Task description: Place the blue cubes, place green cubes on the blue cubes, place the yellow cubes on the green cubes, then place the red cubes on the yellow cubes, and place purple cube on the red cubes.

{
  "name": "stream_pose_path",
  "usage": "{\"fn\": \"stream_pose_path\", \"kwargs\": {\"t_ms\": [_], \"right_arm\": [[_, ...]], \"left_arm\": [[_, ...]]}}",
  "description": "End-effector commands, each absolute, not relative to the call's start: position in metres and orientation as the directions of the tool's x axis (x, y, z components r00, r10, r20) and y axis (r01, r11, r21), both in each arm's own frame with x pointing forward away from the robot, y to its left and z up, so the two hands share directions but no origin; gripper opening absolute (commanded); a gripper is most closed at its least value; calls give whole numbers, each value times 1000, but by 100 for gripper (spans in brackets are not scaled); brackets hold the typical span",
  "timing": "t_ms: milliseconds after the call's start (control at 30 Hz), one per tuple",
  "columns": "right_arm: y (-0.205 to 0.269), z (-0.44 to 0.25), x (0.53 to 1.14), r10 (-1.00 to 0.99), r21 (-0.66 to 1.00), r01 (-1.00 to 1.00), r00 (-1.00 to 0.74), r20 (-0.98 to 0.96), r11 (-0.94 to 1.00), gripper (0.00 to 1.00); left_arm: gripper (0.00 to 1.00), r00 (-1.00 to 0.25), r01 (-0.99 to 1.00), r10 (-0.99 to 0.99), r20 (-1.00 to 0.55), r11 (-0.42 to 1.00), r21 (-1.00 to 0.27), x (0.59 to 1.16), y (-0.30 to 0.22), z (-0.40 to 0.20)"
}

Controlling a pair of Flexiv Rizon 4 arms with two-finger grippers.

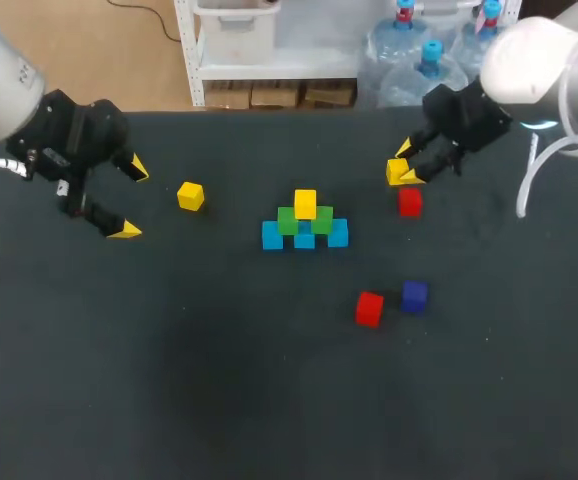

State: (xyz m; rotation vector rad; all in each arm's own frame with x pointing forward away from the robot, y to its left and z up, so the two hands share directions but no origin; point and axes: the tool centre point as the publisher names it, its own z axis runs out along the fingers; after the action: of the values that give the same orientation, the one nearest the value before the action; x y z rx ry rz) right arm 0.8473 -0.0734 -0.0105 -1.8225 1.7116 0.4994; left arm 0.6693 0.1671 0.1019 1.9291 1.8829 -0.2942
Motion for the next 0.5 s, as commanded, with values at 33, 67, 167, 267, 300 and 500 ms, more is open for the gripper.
{"fn": "stream_pose_path", "kwargs": {"t_ms": [33, 67, 167, 267, 300, 500], "right_arm": [[-72, -12, 853, -766, -153, -988, 107, -634, -11, 49], [-71, -12, 854, -766, -153, -988, 107, -634, -12, 47], [-71, -12, 855, -767, -152, -988, 108, -633, -14, 38], [-71, -12, 855, -768, -152, -988, 108, -631, -14, 10], [-72, -12, 855, -769, -152, -988, 107, -630, -13, 2], [-72, -13, 855, -771, -147, -989, 104, -628, -13, 0]], "left_arm": [[100, 61, 988, 896, -441, 9, 155, 669, 168, 101], [100, 61, 988, 896, -441, 9, 155, 669, 168, 101], [100, 61, 988, 896, -441, 9, 155, 669, 168, 101], [100, 61, 988, 896, -441, 9, 155, 669, 168, 101], [100, 61, 988, 896, -441, 9, 155, 669, 168, 101], [100, 61, 988, 896, -441, 9, 155, 669, 168, 101]]}}
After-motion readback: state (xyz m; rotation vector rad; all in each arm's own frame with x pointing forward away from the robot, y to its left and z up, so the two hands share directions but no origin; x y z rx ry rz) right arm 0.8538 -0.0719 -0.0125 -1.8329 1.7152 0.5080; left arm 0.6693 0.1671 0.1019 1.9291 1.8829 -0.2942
